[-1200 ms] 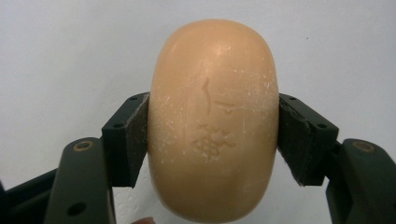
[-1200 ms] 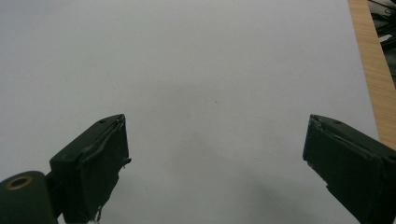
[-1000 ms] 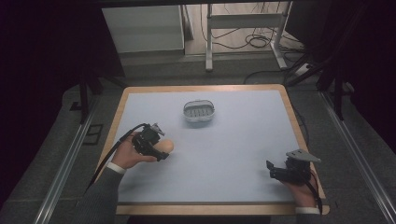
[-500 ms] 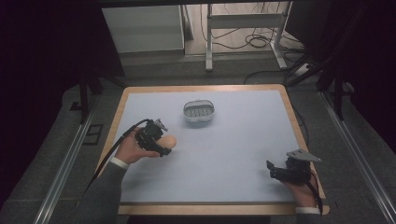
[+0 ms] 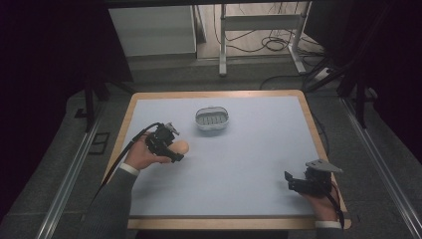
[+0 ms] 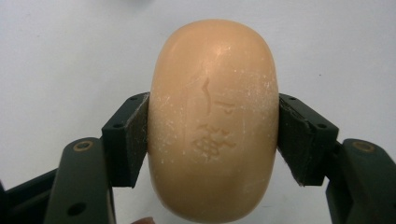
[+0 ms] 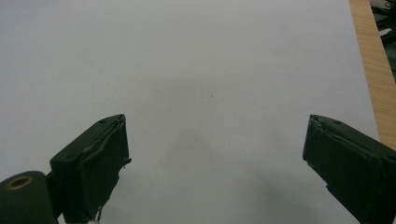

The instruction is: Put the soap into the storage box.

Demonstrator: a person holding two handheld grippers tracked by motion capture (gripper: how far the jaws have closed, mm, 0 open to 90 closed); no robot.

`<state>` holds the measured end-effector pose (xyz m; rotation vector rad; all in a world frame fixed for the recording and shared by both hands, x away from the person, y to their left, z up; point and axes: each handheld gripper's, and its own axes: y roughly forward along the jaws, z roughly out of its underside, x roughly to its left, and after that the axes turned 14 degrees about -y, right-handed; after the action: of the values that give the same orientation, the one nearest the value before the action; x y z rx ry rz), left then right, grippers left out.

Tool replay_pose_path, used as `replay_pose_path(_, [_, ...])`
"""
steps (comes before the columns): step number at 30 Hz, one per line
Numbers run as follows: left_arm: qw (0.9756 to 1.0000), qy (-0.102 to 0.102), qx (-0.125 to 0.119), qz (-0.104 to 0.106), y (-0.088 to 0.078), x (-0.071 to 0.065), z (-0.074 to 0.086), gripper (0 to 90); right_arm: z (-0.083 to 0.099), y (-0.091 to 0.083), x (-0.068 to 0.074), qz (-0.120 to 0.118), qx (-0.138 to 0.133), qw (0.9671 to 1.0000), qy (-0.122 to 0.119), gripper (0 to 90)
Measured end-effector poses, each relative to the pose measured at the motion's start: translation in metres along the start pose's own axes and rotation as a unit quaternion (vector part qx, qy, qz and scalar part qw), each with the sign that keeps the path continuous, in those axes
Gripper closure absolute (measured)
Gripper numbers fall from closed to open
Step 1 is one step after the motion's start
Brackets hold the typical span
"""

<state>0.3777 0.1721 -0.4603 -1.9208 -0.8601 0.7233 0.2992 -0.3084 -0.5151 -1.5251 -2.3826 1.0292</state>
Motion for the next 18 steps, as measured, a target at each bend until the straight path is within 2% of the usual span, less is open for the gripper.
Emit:
replay_pose_path(4, [1.0, -0.005, 0.002, 0.005, 0.002, 0.003, -0.002, 32.5, 0.0, 0.001, 0.0, 0.0, 0.001, 1.0, 0.0, 6.8])
replay_pose_path(18, [0.9999, -0.009, 0.009, -0.002, 0.009, 0.009, -0.014, 32.5, -0.001, 0.0, 0.0, -0.002, -0.002, 1.0, -0.001, 6.8])
